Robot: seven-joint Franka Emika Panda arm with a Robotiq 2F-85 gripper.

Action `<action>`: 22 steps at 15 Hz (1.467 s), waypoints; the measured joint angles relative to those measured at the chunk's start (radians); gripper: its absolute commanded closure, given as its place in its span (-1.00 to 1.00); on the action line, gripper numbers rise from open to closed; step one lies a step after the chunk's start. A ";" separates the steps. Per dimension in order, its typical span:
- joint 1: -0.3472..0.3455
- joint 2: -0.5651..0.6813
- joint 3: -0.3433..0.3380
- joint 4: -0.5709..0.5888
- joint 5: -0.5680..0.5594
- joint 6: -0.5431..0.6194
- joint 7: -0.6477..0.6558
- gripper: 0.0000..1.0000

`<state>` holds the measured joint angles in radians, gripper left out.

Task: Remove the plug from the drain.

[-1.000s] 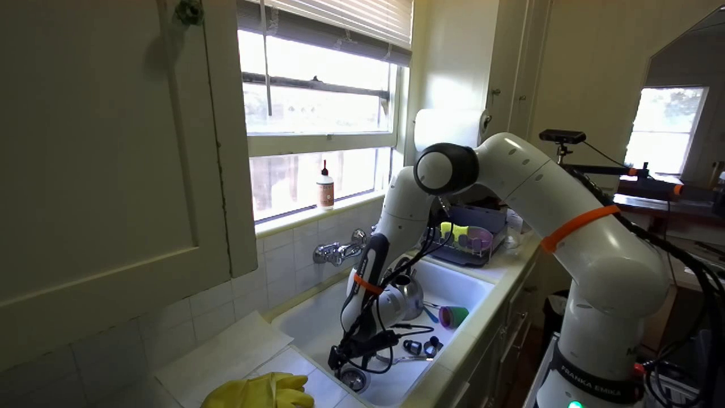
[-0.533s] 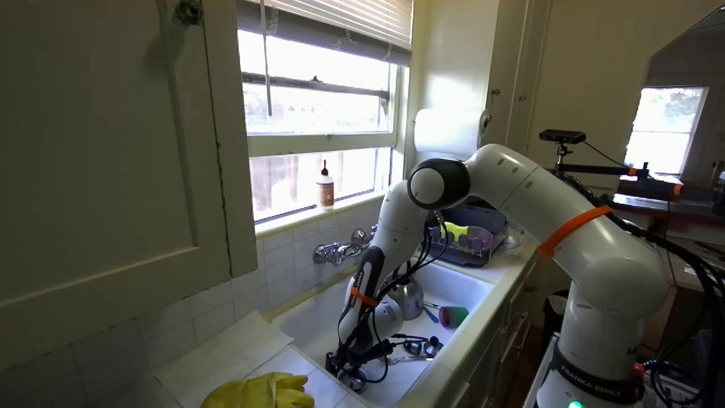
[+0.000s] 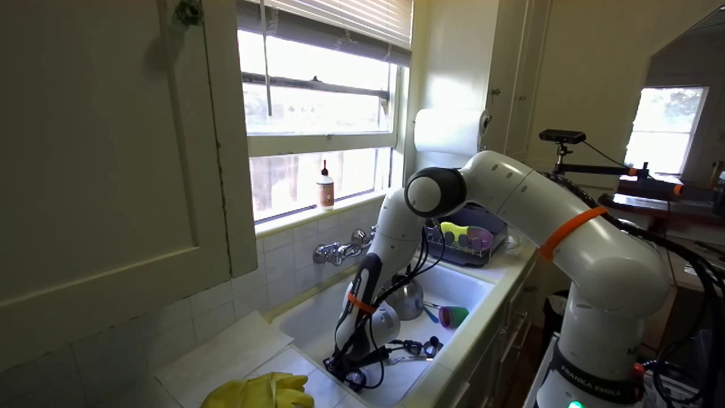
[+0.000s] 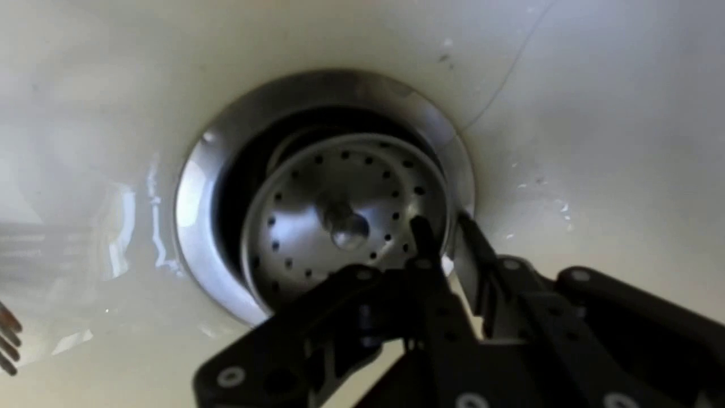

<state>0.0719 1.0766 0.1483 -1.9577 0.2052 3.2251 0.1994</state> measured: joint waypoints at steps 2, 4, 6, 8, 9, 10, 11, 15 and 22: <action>-0.008 -0.001 0.003 -0.005 0.000 0.000 -0.003 0.98; -0.019 -0.001 0.010 -0.007 -0.001 0.000 -0.007 0.99; -0.027 -0.002 0.013 -0.009 -0.001 0.003 -0.013 0.99; -0.034 -0.003 0.018 -0.008 -0.001 0.014 -0.022 1.00; -0.036 -0.004 0.020 -0.008 -0.001 0.019 -0.026 1.00; -0.037 -0.006 0.020 -0.008 -0.002 0.023 -0.029 0.66; -0.037 -0.008 0.020 -0.008 -0.002 0.028 -0.031 0.46; -0.035 -0.028 0.019 -0.024 -0.003 0.040 -0.039 -0.09; -0.042 -0.154 -0.014 -0.182 -0.083 0.041 -0.122 -1.00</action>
<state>0.0303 0.9228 0.1347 -2.1395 0.1225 3.2657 0.0773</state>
